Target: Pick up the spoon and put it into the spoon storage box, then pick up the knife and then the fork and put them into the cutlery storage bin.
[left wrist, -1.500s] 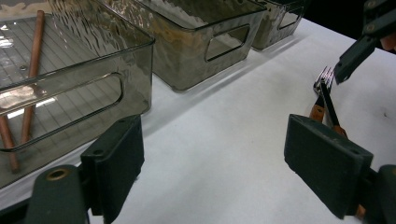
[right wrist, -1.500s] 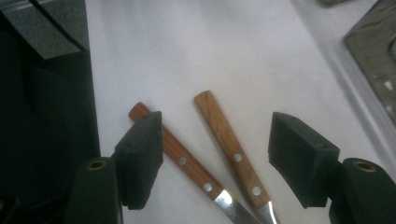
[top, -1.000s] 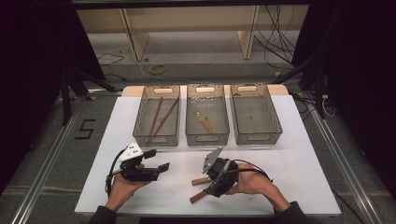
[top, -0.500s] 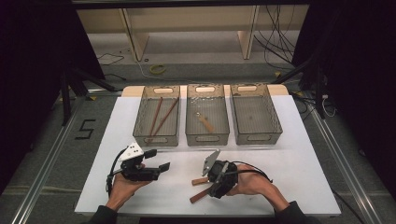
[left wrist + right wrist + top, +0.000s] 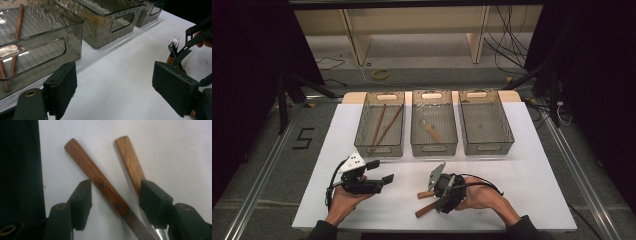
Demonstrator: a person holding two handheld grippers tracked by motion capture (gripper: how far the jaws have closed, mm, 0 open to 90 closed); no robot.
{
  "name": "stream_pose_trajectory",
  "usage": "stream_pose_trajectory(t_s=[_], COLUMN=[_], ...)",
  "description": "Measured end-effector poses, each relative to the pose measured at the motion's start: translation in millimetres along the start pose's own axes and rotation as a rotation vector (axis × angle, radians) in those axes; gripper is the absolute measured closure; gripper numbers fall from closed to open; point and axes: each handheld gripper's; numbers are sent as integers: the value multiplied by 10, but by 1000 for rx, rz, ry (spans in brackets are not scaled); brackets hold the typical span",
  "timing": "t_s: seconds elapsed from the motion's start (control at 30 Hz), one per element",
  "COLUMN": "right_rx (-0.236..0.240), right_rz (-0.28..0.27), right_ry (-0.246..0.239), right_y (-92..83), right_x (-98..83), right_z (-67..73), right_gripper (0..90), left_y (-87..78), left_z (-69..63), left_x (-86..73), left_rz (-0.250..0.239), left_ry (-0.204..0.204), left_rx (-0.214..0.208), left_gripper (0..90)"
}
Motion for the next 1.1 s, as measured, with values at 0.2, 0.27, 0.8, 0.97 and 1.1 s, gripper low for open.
stream_pose_trajectory(t_s=[0.2, 0.27, 0.8, 0.97, 1.1], right_rx=[7, 13, 29, 39, 44], right_rz=[21, 27, 54, 62, 70], right_ry=[-24, -31, -45, -47, -41], right_y=[39, 47, 98, 89, 75], right_x=[1, -3, -30, -35, -43], right_z=[3, 8, -8, -11, -24], right_gripper=[463, 467, 543, 564, 592], left_y=[-19, -17, -1, -4, -10], left_z=[0, 3, -1, -7, 1], left_x=[-2, -1, -3, -3, -4], left_rz=[-7, -5, 0, -1, -5], left_ry=[-7, -3, -1, -2, -1], left_rx=[6, 5, 0, -2, 1], left_gripper=[194, 194, 194, 194, 195])
Point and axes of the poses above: each handheld gripper's, and its own axes: y roughly forward along the jaws, x roughly out of its top, z roughly to its left, and after that the axes turned 14 degrees about -z, right-handed
